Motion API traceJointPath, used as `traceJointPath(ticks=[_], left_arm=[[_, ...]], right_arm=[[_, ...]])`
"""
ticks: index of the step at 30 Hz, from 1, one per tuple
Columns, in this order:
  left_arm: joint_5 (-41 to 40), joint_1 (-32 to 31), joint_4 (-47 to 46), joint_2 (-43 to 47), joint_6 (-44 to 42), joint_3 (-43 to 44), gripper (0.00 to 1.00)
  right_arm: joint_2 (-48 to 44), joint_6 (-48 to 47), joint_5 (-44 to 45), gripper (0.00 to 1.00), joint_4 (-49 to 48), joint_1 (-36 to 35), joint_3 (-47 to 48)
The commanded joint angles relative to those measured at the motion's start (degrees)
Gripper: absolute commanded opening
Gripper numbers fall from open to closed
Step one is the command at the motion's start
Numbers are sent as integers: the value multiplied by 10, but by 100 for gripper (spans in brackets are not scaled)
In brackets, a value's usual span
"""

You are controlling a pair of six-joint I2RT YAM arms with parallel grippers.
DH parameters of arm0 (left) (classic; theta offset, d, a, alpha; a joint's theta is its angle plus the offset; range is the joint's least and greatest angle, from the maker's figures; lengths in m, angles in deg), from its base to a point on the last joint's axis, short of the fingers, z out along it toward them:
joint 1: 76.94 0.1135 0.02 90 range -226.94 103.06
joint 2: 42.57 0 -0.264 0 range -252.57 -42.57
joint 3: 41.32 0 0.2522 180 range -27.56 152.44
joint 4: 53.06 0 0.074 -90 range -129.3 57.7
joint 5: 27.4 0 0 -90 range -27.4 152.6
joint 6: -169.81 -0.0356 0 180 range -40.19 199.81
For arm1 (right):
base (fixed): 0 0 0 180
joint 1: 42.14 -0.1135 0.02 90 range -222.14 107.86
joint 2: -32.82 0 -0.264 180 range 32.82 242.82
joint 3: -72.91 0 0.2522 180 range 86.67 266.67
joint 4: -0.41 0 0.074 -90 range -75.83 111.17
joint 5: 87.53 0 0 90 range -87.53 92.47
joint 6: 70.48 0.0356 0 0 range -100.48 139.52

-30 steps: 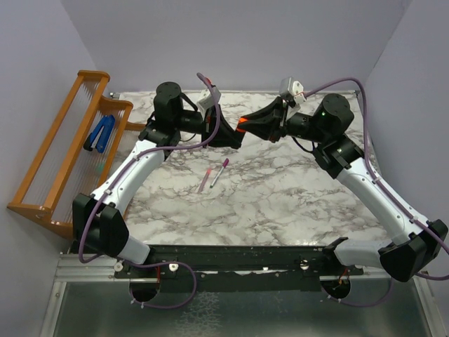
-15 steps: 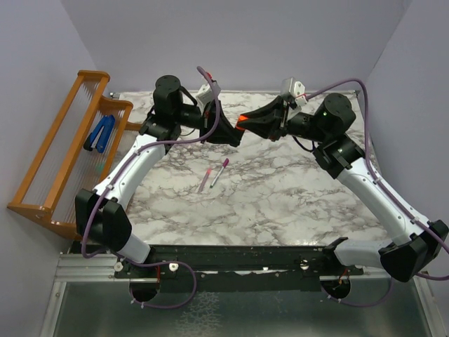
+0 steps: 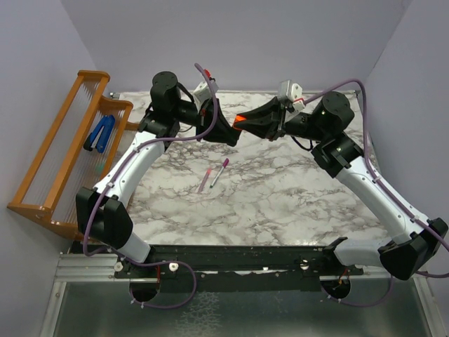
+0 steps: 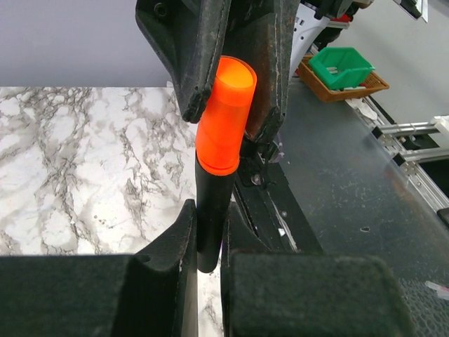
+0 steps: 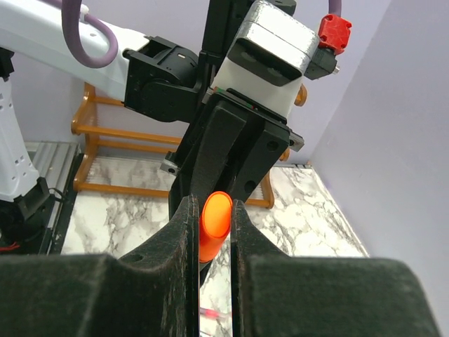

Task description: Insert the pens into the pen caps

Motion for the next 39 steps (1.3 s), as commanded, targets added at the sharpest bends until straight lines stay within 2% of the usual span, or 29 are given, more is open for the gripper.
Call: traceJointPath(ticks=[1,12,24,39], left_arm=[[-53,-12,-129,44,65,124,0],[-45,-12,-129,53,66,122,0],[-65,-12,-131,65,61,138,0],[-93,-12,-155,93,67,138,0]], right_arm=[[109,-40,-117,1,381,-43,-107],[117,-38,-104,1,377,-46,-138],[126,-3,-93,1,318,-51,-197],[149,11,-88,1,298,-59,-209]])
